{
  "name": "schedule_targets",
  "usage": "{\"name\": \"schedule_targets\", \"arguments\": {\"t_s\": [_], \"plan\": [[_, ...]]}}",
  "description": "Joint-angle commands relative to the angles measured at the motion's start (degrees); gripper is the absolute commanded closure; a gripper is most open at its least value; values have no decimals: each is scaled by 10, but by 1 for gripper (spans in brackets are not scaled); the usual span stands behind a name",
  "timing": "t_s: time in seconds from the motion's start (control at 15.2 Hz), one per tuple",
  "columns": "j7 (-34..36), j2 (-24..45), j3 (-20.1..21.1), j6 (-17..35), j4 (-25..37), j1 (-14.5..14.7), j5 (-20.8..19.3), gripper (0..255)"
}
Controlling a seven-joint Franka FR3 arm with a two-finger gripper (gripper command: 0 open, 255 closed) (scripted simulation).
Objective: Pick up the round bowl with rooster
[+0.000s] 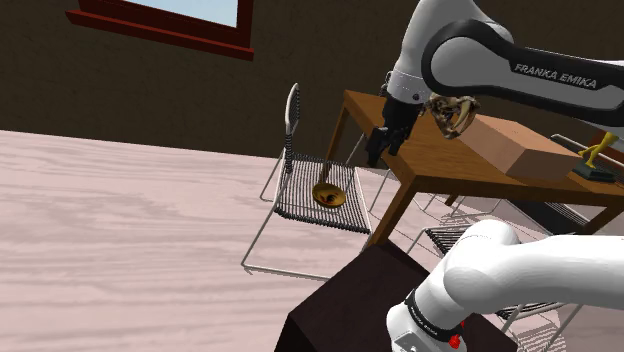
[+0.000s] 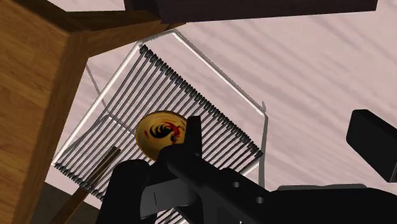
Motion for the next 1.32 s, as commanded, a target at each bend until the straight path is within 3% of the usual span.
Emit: {"name": "schedule_targets", "arguments": {"t_s": [0.0,0.59,1.25], "plan": [[0,0,0,0,0,0,0,0],[-5,168,-18,153,-13,-22,-32,0],[0,393,-34,287,46,-46,-69,0]]}}
